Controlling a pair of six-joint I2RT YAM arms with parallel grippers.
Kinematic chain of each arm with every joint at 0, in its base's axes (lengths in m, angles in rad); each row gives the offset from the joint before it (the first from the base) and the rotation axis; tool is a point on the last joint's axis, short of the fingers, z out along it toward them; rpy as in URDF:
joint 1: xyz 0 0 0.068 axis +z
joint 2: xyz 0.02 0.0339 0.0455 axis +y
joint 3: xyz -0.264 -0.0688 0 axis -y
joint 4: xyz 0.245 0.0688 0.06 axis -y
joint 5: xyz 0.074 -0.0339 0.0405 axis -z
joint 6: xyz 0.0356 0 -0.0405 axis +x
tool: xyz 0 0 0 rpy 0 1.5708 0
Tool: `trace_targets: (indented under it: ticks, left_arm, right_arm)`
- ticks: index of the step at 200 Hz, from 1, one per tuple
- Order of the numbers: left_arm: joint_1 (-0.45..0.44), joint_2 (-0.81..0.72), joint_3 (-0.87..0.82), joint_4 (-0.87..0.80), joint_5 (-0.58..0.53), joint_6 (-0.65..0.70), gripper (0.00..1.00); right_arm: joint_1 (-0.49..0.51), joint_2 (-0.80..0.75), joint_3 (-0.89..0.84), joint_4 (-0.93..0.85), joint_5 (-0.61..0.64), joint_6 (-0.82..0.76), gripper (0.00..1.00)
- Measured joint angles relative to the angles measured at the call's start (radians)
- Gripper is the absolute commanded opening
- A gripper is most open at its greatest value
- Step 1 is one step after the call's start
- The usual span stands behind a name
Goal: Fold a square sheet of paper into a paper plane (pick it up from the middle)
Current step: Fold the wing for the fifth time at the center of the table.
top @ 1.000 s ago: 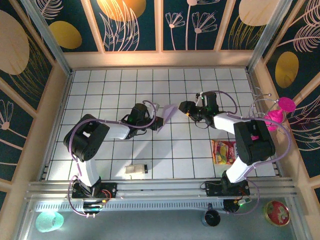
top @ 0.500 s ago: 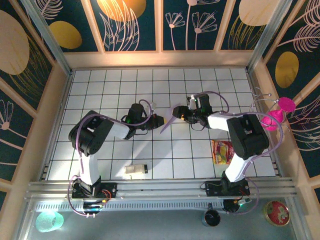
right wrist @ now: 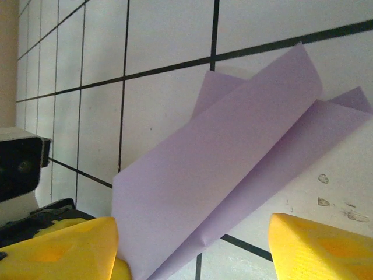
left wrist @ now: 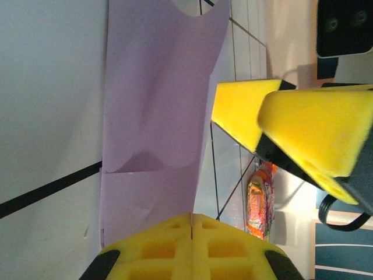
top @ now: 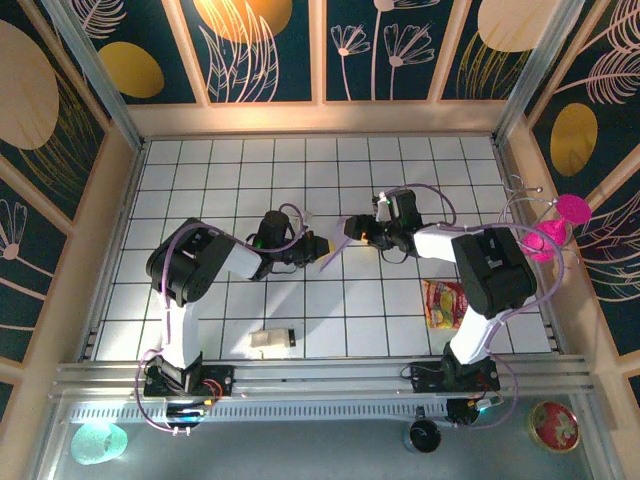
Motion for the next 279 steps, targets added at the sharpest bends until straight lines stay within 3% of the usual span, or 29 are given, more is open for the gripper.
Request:
trace_targets:
  ticks: [111,157,217,279]
  left_arm:
    - [0.000,0.028,0.000,0.029,0.003,-0.047,0.00]
    - [0.000,0.029,0.000,0.042,0.003,-0.054,0.00]
    - [0.000,0.029,-0.011,0.042,-0.012,-0.053,0.16]
    - [0.000,-0.063,-0.040,-0.023,-0.083,-0.019,0.27]
  right_arm:
    - [0.007,0.064,0.079,-0.083,0.030,0.014,0.68]
    - [0.044,0.095,0.170,-0.226,0.136,0.021,0.64]
    - [0.099,0.130,0.266,-0.370,0.288,0.042,0.62]
    - [0.106,0.140,0.286,-0.398,0.317,0.063,0.61]
